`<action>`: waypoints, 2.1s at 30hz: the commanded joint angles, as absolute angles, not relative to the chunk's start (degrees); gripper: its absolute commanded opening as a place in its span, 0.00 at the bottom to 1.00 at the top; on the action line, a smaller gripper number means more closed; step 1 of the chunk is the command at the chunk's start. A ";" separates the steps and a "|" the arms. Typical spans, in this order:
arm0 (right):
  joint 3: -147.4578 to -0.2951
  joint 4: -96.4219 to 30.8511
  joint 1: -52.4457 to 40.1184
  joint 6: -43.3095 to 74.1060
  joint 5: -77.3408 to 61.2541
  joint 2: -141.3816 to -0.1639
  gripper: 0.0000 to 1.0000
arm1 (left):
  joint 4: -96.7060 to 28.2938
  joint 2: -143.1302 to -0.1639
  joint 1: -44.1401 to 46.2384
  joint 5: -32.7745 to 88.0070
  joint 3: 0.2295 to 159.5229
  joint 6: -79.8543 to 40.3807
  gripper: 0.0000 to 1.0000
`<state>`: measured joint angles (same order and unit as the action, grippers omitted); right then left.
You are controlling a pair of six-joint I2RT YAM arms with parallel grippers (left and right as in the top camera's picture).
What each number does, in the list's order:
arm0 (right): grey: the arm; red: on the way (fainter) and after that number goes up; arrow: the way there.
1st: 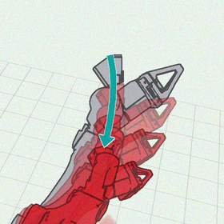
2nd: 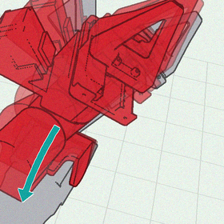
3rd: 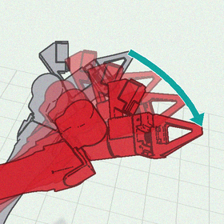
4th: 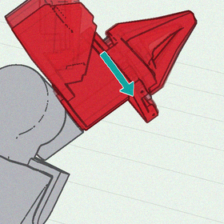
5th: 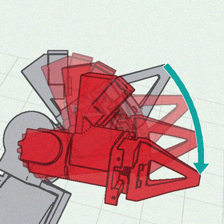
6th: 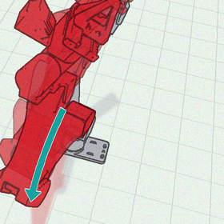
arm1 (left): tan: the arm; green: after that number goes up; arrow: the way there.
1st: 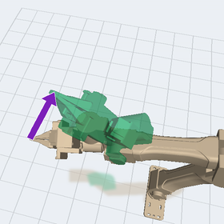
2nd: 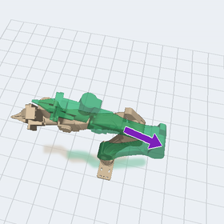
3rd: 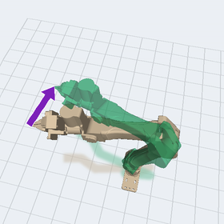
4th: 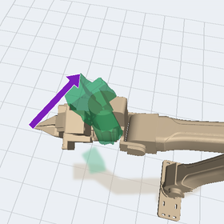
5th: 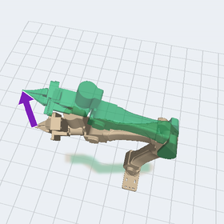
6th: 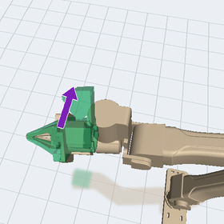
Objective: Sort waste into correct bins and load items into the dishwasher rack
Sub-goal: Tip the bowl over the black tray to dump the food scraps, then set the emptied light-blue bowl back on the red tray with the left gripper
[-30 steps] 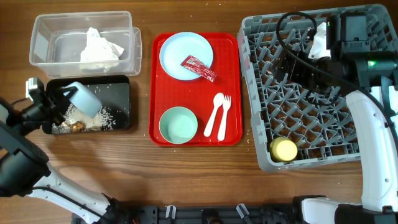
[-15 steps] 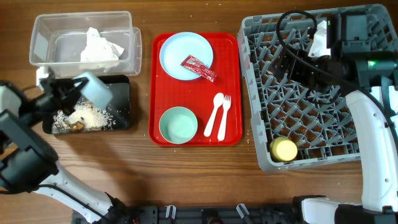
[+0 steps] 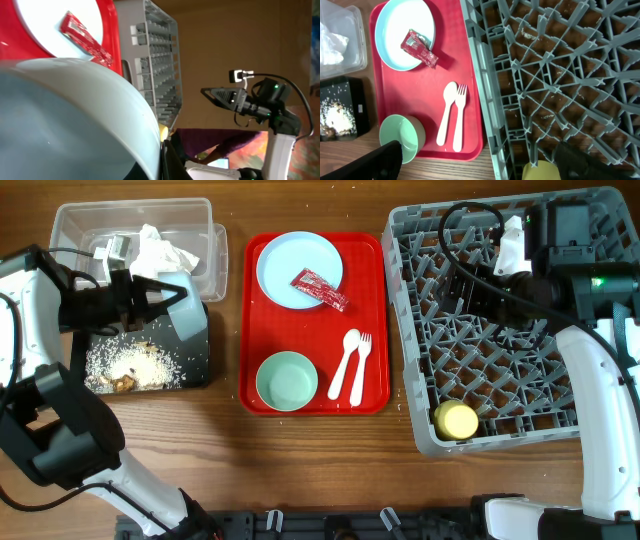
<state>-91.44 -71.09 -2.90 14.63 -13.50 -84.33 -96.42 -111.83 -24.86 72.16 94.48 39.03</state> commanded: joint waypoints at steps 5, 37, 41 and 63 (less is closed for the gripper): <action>-92.18 -70.81 -2.76 13.54 -14.06 -84.77 1.00 | -69.78 -109.30 -0.56 42.44 95.48 0.08 0.04; -92.18 -71.18 -2.76 13.52 -14.06 -84.77 0.99 | -53.98 -115.26 31.29 -2.39 91.48 -20.67 0.39; -92.18 -71.22 -2.76 13.52 -14.06 -84.77 1.00 | -50.43 -115.18 31.00 -2.02 99.37 -21.93 0.78; -92.18 -71.46 -2.76 13.26 -14.04 -84.77 0.99 | -34.87 -132.25 28.47 -10.09 99.55 -51.48 0.34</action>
